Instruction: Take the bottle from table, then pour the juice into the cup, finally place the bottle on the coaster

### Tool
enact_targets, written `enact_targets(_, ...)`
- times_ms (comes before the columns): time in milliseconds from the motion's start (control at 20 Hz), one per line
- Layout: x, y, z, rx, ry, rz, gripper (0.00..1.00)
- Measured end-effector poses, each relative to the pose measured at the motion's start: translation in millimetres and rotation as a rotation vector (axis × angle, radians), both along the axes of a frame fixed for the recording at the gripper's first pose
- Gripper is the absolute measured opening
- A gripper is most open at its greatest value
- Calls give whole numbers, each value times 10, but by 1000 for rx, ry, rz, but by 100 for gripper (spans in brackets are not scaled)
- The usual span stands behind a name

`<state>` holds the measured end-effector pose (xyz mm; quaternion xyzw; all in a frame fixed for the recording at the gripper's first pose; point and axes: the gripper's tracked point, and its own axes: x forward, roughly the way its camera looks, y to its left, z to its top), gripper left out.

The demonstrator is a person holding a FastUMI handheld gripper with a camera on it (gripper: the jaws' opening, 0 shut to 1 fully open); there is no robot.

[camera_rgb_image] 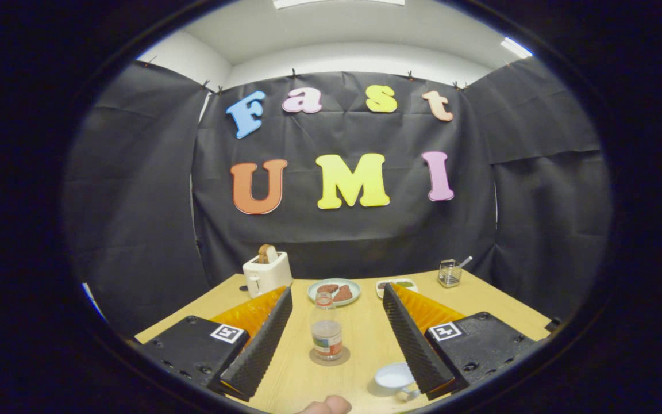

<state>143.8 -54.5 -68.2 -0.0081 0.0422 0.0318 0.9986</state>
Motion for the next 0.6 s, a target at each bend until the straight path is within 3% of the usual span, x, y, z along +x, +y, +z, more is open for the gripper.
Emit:
enact_targets(300,-340,-18,560,-3,9,39,100)
enact_targets(400,-458,64,746,25,-6,88,100)
enact_targets(600,-566,-109,918,-23,4,36,100)
